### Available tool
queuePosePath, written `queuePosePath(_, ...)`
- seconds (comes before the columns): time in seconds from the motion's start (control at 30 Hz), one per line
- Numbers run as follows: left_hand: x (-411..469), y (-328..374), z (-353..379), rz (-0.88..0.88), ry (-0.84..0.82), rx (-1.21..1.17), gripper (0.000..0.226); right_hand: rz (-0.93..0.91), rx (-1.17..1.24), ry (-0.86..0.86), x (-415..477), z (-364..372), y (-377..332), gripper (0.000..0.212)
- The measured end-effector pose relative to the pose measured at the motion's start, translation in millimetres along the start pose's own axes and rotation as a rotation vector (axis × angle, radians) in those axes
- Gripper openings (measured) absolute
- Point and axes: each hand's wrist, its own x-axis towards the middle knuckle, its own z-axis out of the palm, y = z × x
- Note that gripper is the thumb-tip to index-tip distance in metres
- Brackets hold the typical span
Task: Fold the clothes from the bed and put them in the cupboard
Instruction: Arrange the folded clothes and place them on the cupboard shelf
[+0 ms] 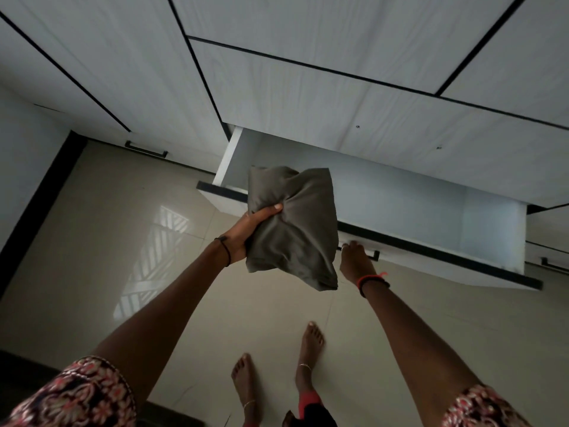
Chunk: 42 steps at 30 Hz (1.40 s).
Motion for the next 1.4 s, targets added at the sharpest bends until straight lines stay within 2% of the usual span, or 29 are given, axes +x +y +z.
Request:
queuePosePath(0.17, -15.4, -5.6, -9.1, 0.008, 0.006, -0.011, 0.078, -0.018, 0.027, 0.005, -46.9, 33.7, -11.4, 0.038)
queuePosePath(0.27, -24.0, -11.1, -12.9, -0.010, 0.015, -0.019, 0.070, -0.005, 0.049, -0.011, -70.1, 48.6, -18.1, 0.039)
queuePosePath(0.5, -35.3, -29.9, -23.3, 0.001, -0.005, 0.007, 0.096, 0.025, 0.065, -0.016, -112.3, 73.8, -33.8, 0.048)
queuePosePath(0.6, -40.1, -36.1, -24.1, 0.015, -0.011, 0.002, 0.068, 0.039, 0.056, -0.035, -127.6, 83.2, -39.6, 0.050)
queuePosePath(0.63, -41.4, -38.3, -25.7, 0.017, -0.023, -0.006, 0.068, 0.046, 0.054, -0.039, -133.2, 86.4, -41.6, 0.049)
queuePosePath(0.7, -43.2, -41.8, -28.6, 0.018, -0.052, 0.007, 0.092, 0.053, 0.055, -0.042, -143.6, 91.3, -45.2, 0.048)
queuePosePath(0.73, -44.3, -43.3, -30.1, 0.006, -0.057, 0.012, 0.095, 0.055, 0.061, -0.044, -148.1, 93.9, -46.6, 0.048)
queuePosePath(0.83, -51.9, -45.5, -30.8, 0.003, -0.070, 0.018, 0.057, 0.073, 0.081, -0.043, -163.5, 100.7, -52.6, 0.044)
queuePosePath(0.87, -53.6, -47.1, -31.3, 0.012, -0.069, 0.030, 0.052, 0.083, 0.088, -0.045, -169.9, 103.4, -55.5, 0.044)
queuePosePath(0.97, -58.3, -51.6, -33.9, 0.045, -0.076, 0.058, 0.055, 0.111, 0.101, -0.053, -185.2, 114.5, -64.0, 0.045)
queuePosePath(1.2, -71.4, -71.1, -40.0, 0.036, -0.122, 0.099, 0.042, 0.132, 0.092, -0.071, -224.6, 149.6, -76.2, 0.049)
queuePosePath(1.33, -76.6, -87.5, -43.6, 0.025, -0.153, 0.094, 0.070, 0.101, 0.018, -0.104, -249.2, 167.4, -81.6, 0.052)
queuePosePath(1.4, -79.9, -93.8, -42.8, 0.027, -0.157, 0.082, 0.059, 0.105, 0.034, -0.083, -256.0, 171.8, -79.4, 0.061)
